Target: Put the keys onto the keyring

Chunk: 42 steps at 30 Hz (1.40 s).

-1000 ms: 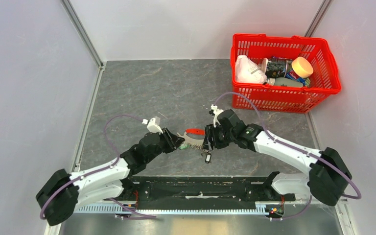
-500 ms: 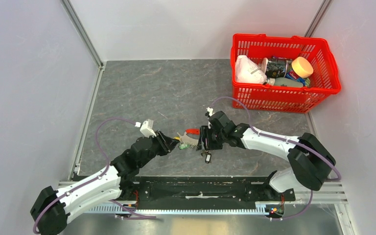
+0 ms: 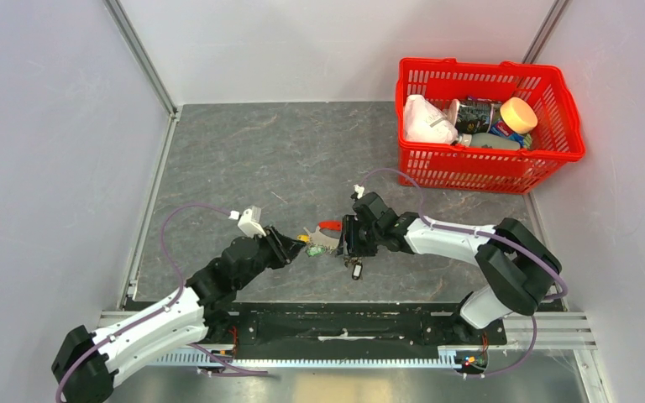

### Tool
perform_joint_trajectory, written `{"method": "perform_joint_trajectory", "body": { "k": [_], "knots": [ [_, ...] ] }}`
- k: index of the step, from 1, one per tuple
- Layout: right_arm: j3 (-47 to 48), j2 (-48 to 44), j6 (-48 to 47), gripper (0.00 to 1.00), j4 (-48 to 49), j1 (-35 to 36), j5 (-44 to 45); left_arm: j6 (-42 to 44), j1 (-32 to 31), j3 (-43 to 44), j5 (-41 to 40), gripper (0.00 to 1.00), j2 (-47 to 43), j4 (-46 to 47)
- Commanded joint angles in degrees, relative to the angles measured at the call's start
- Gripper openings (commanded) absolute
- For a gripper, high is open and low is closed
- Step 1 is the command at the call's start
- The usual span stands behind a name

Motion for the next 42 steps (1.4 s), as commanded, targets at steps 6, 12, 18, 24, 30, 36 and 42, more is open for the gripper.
{"method": "perform_joint_trajectory", "body": {
  "k": [6,12,18,24,30,36,42],
  "knots": [
    [1.13,1.32,2.88,0.47,4.57,0.26,3.78,2.99,0.36,-0.55,-2.37,0.38,-0.91,-0.67],
    [0.49,1.76,3.64,0.45,5.19,0.31,4.11,3.19,0.44,-0.56,-2.51,0.38,-1.21,-1.02],
    [-0.37,0.22,3.78,0.43,4.69,0.24,5.83,2.93,0.44,-0.89,-2.56,0.39,-1.19,-0.86],
    [-0.54,0.74,4.04,0.41,4.83,0.21,6.08,3.01,0.44,-0.80,-2.54,0.39,-1.12,-0.92],
    [-0.90,1.34,4.80,0.40,5.37,0.21,6.09,2.99,0.44,-0.80,-2.56,0.39,-1.49,-1.16],
    [-0.69,2.02,5.53,0.40,6.28,0.21,5.27,2.93,0.44,-0.84,-2.53,0.38,-1.67,-1.45],
    [0.33,3.13,6.65,0.40,7.64,0.21,3.08,2.93,0.44,-0.80,-2.75,0.38,-2.25,-1.91]
  ]
}}
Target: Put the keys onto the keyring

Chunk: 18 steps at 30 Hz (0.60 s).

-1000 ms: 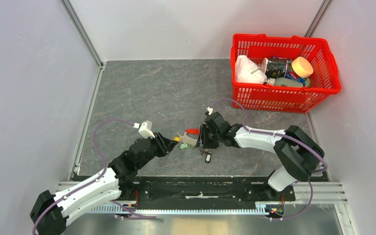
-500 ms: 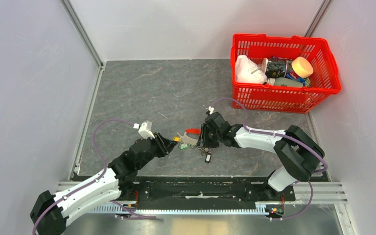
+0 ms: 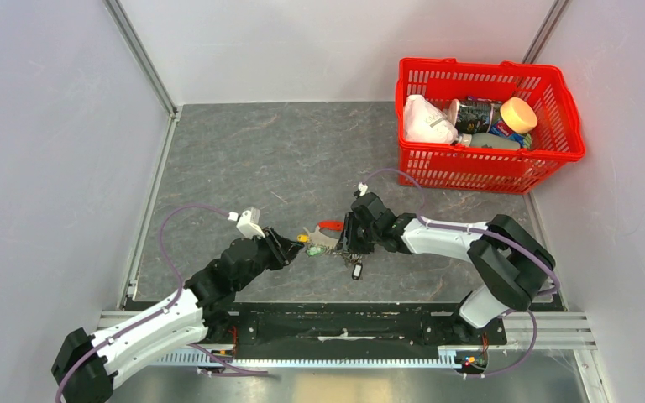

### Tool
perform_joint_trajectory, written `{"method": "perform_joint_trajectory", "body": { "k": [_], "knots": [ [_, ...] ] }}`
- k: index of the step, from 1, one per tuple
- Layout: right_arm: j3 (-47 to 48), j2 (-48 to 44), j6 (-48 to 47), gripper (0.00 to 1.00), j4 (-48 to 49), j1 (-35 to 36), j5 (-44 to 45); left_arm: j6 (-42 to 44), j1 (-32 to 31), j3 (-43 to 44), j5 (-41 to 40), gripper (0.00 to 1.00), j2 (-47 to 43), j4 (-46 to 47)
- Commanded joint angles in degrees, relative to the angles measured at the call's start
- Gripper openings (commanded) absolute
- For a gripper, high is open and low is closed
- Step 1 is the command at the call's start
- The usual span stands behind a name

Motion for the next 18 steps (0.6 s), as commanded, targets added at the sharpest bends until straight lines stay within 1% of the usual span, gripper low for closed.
{"method": "perform_joint_trajectory", "body": {
  "k": [1,17,18],
  "knots": [
    [1.03,1.20,1.53,0.40,3.06,0.21,-1.26,2.14,0.45,-0.28,-2.14,0.39,-0.75,-0.35],
    [4.95,3.69,3.27,0.40,4.49,0.21,-3.46,2.21,0.44,-0.36,-2.33,0.38,-2.28,-0.97],
    [5.22,3.86,3.64,0.39,5.62,0.21,-3.62,2.23,0.44,-0.36,-2.29,0.38,-2.28,-0.97]
  ]
}}
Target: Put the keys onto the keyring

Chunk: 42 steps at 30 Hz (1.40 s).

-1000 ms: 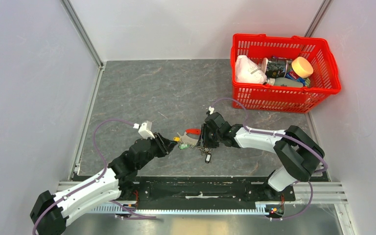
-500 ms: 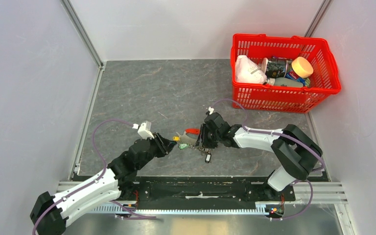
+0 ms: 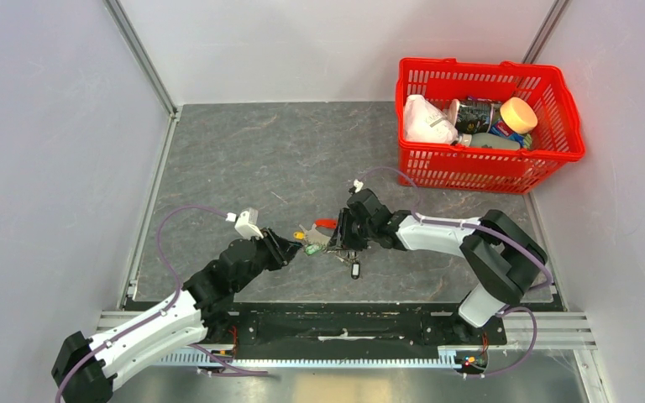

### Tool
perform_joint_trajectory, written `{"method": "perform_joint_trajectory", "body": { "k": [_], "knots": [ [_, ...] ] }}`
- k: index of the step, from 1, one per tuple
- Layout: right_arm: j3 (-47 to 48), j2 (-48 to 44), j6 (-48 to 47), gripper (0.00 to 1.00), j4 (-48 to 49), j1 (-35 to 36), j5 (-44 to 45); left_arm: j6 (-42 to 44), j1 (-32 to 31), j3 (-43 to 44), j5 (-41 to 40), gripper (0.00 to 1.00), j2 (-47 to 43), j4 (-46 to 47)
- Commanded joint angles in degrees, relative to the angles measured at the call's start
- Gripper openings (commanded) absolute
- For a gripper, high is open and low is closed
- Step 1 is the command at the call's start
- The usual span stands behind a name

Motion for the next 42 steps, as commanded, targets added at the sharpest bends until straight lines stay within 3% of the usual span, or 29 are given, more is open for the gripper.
{"method": "perform_joint_trajectory", "body": {
  "k": [1,6,15,22,28,42],
  "knots": [
    [3.41,1.18,1.50,0.40,3.73,0.20,-0.62,2.31,0.44,-0.22,-1.47,0.38,-0.47,0.71],
    [4.23,0.33,-0.07,0.40,2.51,0.21,0.07,2.23,0.44,-0.39,-1.58,0.38,-1.50,-1.11],
    [6.11,-7.27,-15.16,0.45,-11.80,-0.16,7.18,2.23,0.44,-1.24,1.06,0.39,-1.17,0.11],
    [5.76,-12.79,-18.06,0.49,-16.59,-1.96,10.33,-0.40,0.44,-3.00,13.38,0.43,12.14,16.19],
    [5.15,-13.15,-18.94,0.56,-17.33,-3.15,11.39,-4.45,0.27,-3.36,17.89,0.47,23.96,30.00],
    [7.25,-0.98,-19.57,0.59,-6.24,-7.00,5.96,-4.92,0.21,-1.45,16.06,0.46,35.22,36.17]
  ]
}}
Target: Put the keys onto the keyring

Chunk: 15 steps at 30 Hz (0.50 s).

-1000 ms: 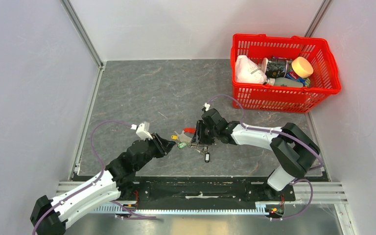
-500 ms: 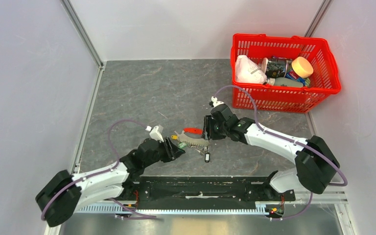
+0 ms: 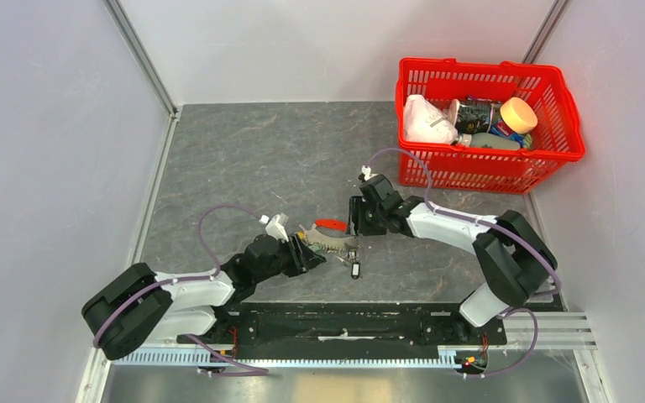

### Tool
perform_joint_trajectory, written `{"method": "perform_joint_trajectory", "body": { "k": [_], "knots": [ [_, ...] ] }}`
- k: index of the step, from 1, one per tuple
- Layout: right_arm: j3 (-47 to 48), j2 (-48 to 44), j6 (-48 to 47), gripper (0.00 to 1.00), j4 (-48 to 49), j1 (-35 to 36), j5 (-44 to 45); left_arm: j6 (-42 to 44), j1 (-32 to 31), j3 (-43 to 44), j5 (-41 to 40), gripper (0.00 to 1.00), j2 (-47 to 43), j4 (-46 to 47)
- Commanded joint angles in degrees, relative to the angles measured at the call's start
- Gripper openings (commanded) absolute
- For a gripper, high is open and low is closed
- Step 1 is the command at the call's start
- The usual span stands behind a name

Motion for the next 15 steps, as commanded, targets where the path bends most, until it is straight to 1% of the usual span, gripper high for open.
{"method": "perform_joint_trajectory", "body": {
  "k": [1,9,15],
  "knots": [
    [3.51,3.39,-1.88,0.59,5.17,-0.16,-0.95,-1.02,0.03,2.07,-0.80,0.46,3.36,5.26],
    [5.04,8.09,-3.08,0.59,7.32,-0.12,-0.19,-1.54,0.29,3.56,0.25,0.45,12.47,12.77],
    [3.96,8.73,-2.41,0.59,7.29,-0.20,0.61,-2.69,1.81,4.47,2.44,0.43,20.31,20.03]
  ]
}}
